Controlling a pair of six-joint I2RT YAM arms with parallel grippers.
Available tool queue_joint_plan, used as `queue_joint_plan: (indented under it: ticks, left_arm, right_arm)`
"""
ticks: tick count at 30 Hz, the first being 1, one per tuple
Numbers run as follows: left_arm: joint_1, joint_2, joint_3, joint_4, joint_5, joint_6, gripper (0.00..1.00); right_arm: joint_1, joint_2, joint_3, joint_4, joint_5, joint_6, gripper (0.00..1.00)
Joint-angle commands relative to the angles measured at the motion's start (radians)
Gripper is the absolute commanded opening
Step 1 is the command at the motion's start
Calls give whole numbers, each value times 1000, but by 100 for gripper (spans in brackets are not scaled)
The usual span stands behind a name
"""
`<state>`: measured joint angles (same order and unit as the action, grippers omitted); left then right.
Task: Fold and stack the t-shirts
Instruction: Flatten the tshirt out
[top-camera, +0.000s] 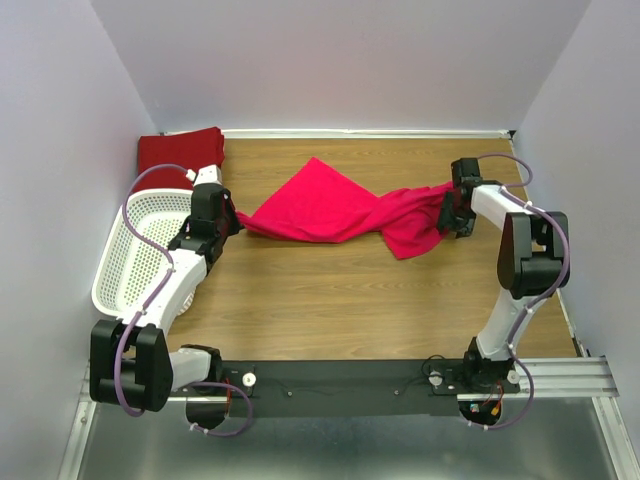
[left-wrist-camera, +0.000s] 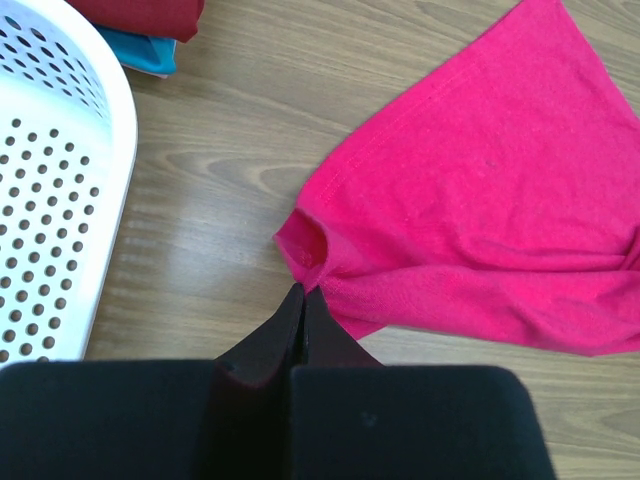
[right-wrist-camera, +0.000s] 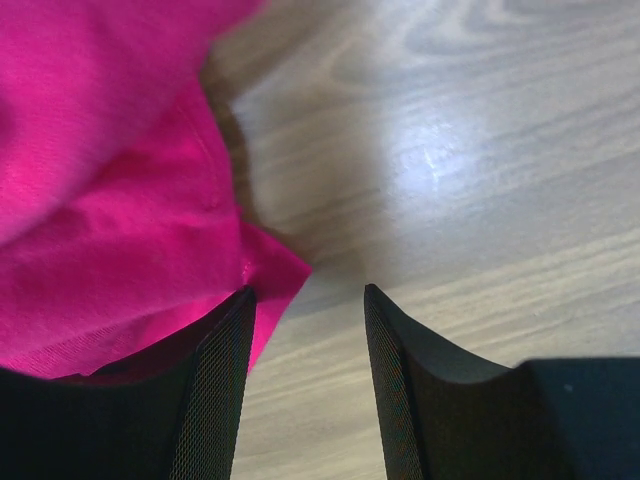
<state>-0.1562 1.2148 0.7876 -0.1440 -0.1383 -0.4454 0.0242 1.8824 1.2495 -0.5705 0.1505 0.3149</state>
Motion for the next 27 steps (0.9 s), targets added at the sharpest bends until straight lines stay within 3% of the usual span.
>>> queue_joint_plan:
  ticks: [1,10,14,17,27]
  left_arm:
    - [7,-12,-11,15,8,5,0]
    - [7,-8,-10,15,13,7,0]
    - [7,-8,-11,14,12,5,0]
    - [9,-9,-11,14,12,8,0]
    - [9,-15,-14,12,9,8,0]
  right_arm:
    - [17,41,27,12,47,-20,55]
    - [23,54,10,31,1,-43,55]
    - [22,-23,-15,38,26,-27,45]
    - [22,-83,-9,37,60,-23,44]
    - [22,-45,2,41,20,-40,47]
